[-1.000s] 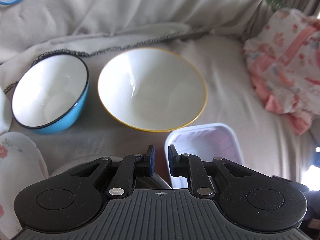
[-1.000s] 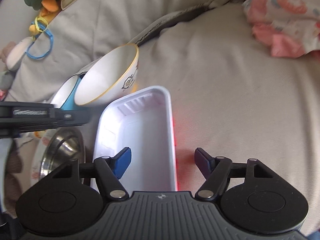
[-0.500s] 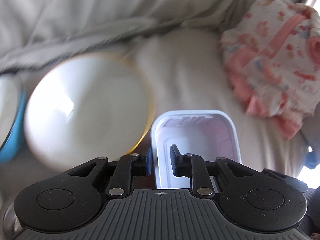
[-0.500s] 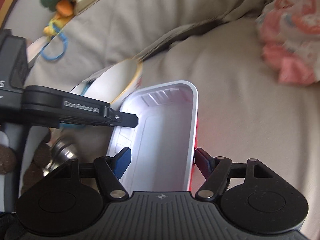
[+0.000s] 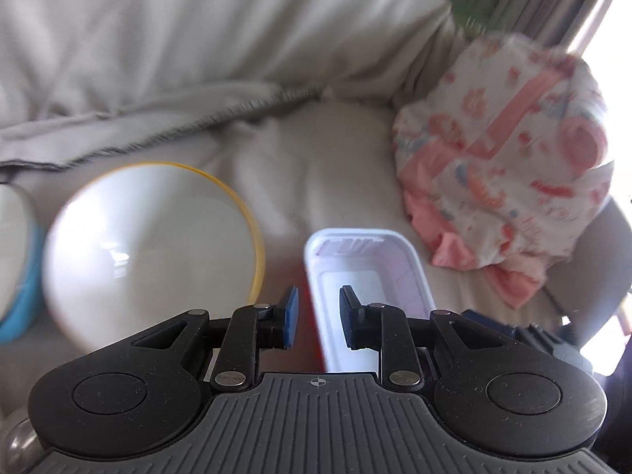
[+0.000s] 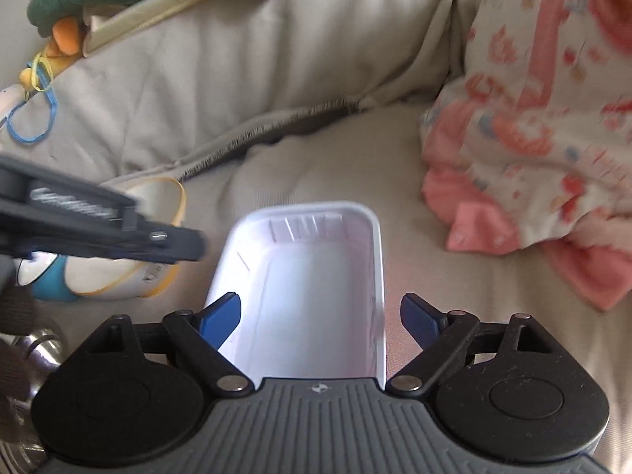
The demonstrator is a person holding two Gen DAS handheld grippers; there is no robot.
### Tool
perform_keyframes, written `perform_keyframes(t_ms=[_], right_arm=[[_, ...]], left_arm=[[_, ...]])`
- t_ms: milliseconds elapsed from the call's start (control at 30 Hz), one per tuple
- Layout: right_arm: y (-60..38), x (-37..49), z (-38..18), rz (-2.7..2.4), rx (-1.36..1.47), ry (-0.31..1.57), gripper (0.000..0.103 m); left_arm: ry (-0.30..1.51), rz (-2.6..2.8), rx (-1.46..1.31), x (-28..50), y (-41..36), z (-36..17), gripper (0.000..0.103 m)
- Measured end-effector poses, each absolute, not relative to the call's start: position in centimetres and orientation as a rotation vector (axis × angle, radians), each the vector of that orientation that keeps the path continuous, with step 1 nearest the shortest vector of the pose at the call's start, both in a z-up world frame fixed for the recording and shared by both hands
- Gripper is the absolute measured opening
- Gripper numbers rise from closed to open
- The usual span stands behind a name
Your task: Organize plates and bowls
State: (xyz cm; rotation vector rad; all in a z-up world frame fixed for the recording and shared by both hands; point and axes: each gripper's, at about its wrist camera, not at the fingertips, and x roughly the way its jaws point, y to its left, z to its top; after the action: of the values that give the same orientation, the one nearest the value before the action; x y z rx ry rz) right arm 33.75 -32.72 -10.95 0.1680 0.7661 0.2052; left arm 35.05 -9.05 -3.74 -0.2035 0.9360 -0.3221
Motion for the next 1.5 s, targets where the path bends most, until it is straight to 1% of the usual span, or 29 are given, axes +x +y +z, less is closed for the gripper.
perform_keyframes(t_ms=[133,233,333,500,667,767,833,900,967,1033,1167,1267,1400,1433,1500], right_arm=[[-30.8,30.9,-7.0,0.231,0.161,0.708,0.096],[-28.3,29.3,-4.6,0.319,0.187,0.709,0.100],[-24.7,28.4,-4.2,0.387,0.173,0.750,0.101],[-18.1,27.6,-5.3,0.427,0.060,0.850,0.101],[-14.6,26.1,-7.8,0.420,-0.026,0.893,0.101],[-14.0,26.0,-9.8,0.350,-0.019,0.988,0.101],[-13.9,26.1,-10.0,0.308,0.007,1.044,0.101],[-13.7,26.5,-9.0,0.318,0.016,1.066,0.101],[-13.6,27.2,-7.8,0.341,0.022,1.068,0.103],[-13.5,27.9,-7.7,0.369,0.034,1.056,0.103],[-13.5,28.1,-10.8,0.410,0.055,1.036,0.103],[-14.1,27.9,-13.3,0.442,0.101,1.059,0.103],[-14.9,28.1,-13.9,0.437,0.168,1.067,0.103],[-15.2,28.2,-13.9,0.440,0.187,1.069,0.103],[-15.7,28.2,-14.0,0.448,0.216,1.072,0.103]], left_arm=[[0.863,-0.275,-0.266,30.2,-2.4,-1.4,0.026],[0.832,-0.195,-0.266,26.5,3.1,-0.9,0.026],[0.841,-0.109,-0.271,24.1,7.8,-2.2,0.026],[0.837,-0.051,-0.391,21.8,12.9,-5.8,0.026],[0.815,-0.122,-0.437,19.9,13.8,-8.2,0.026],[0.841,-0.173,-0.465,19.5,14.0,-9.5,0.025],[0.840,-0.180,-0.465,19.4,14.0,-9.8,0.024],[0.823,-0.188,-0.456,19.1,13.9,-9.8,0.021],[0.817,-0.210,-0.459,18.7,13.8,-9.9,0.020],[0.830,-0.212,-0.498,18.5,13.8,-10.2,0.020],[0.893,-0.203,-0.534,17.9,13.5,-9.8,0.020],[0.902,-0.192,-0.478,18.7,12.2,-9.4,0.020],[0.916,-0.170,-0.405,19.5,10.7,-10.2,0.019],[0.936,-0.171,-0.399,19.6,10.5,-10.5,0.017],[0.957,-0.183,-0.423,19.6,10.6,-10.9,0.016]])
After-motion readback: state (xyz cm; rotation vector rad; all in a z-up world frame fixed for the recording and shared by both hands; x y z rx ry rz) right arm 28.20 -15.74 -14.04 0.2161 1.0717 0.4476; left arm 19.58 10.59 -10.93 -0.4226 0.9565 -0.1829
